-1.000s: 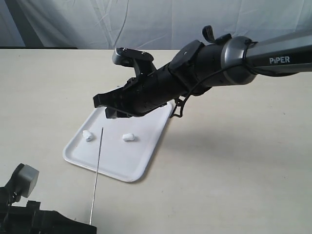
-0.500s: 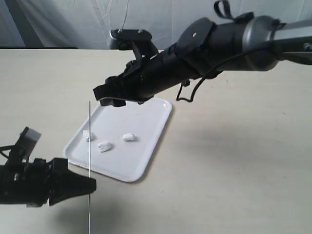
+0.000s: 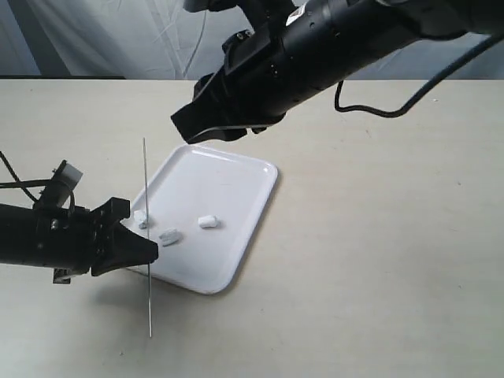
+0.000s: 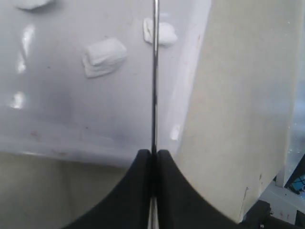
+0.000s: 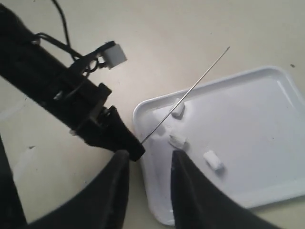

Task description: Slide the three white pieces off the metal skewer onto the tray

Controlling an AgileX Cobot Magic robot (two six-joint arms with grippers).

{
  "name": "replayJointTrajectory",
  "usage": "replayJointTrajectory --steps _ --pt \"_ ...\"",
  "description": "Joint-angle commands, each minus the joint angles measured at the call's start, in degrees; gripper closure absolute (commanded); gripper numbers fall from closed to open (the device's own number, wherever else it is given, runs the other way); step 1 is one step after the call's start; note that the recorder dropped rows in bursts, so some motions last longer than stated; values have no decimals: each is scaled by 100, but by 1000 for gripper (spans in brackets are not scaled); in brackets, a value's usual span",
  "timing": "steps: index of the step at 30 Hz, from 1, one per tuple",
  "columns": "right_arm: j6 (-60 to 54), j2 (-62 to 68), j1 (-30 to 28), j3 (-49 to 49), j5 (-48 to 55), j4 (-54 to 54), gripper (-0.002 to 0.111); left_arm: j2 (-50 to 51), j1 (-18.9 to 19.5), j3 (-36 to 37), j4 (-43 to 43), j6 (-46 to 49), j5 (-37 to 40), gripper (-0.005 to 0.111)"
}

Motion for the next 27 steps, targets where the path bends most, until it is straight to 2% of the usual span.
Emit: replayJointTrajectory --steps 1,8,14,16,18,21,25,27 --pt "-25 -378 -14 -20 518 -116 82 368 3 -147 30 -7 -242 107" --pt "-38 -925 -14 -20 857 -130 82 654 3 -472 112 -26 -217 107" --pt "-18 -1416 -14 -20 909 -254 82 654 3 -518 226 -26 -259 91" --pt "-18 -1505 -14 -20 939 -254 82 654 3 -518 250 -26 -223 89" --pt "10 -1630 -14 -20 1041 -254 82 643 3 -518 316 47 -167 92" --pt "87 -1934 -14 -20 1163 -449 83 375 3 -518 330 613 -180 107" --pt "593 -2336 -14 -20 1165 -1118 83 -202 3 -518 488 637 -214 107" --pt "915 -2499 -14 -20 1165 -1527 83 -563 3 -518 768 595 -482 107"
